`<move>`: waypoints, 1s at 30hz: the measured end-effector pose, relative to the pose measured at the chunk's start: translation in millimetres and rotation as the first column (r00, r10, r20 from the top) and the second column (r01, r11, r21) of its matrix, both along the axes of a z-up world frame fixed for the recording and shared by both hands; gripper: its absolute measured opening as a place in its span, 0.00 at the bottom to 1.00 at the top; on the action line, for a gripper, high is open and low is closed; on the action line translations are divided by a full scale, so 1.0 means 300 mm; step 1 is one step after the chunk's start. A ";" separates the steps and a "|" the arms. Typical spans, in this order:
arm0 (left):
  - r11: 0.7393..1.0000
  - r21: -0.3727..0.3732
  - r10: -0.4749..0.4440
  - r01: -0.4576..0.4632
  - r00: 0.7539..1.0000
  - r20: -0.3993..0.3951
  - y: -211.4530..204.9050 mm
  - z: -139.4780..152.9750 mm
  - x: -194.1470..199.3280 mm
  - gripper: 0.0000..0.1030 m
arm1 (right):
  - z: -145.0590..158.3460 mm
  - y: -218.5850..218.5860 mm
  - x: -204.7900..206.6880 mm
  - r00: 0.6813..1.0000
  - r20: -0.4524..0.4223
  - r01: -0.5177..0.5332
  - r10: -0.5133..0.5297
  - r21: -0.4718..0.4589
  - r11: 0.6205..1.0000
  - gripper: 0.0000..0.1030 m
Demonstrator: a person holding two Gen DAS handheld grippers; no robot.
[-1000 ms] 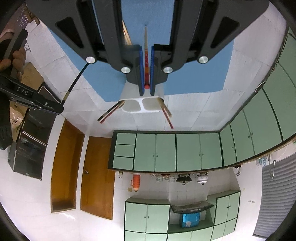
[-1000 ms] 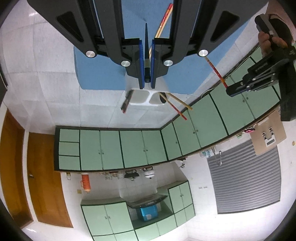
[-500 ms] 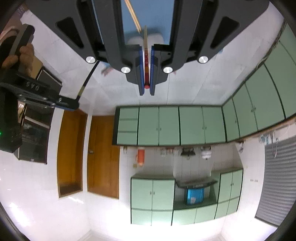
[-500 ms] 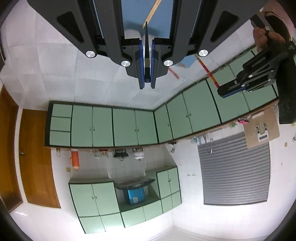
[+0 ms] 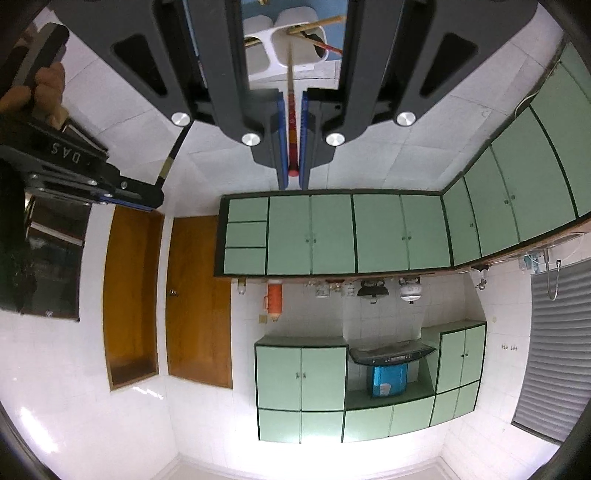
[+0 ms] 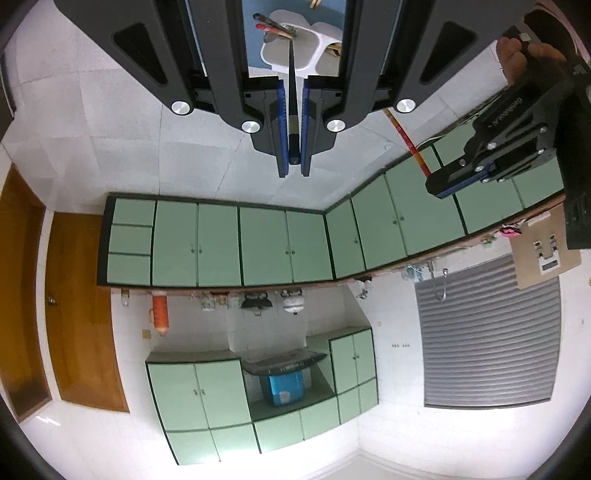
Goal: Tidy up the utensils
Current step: 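Open both grippers to drop the chopsticks into the holder compartments, then move both tools back down to the plain wooden and red-patterned chopsticks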
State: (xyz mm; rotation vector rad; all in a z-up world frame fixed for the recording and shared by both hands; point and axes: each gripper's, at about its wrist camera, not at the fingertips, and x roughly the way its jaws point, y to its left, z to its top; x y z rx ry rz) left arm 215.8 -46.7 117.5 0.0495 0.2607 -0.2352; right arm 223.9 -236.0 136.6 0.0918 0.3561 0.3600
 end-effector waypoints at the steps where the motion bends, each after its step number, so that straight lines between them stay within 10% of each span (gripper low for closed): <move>1: 1.000 0.009 0.004 -0.003 1.000 -0.011 -0.006 -0.028 0.022 0.05 | -0.026 0.001 0.021 1.000 -0.015 -0.003 0.003 0.005 1.000 0.06; 12: 1.000 0.022 0.003 0.000 0.989 -0.146 0.043 -0.246 0.138 0.06 | -0.224 0.010 0.075 0.992 -0.123 -0.036 0.037 0.009 0.999 0.07; 15: 1.000 0.010 0.004 -0.003 0.986 -0.164 0.070 -0.267 0.129 0.19 | -0.238 -0.007 0.060 0.991 -0.127 -0.035 0.037 0.021 0.999 0.08; 25: 0.998 -0.041 0.044 -0.048 0.996 -0.079 0.164 -0.227 -0.115 0.71 | -0.233 -0.086 -0.140 0.997 -0.057 0.054 -0.051 0.045 0.998 0.76; 30: 0.997 -0.033 0.062 -0.064 0.996 -0.071 0.173 -0.279 -0.278 0.88 | -0.318 -0.108 -0.311 0.993 -0.051 0.113 -0.110 0.059 0.992 0.95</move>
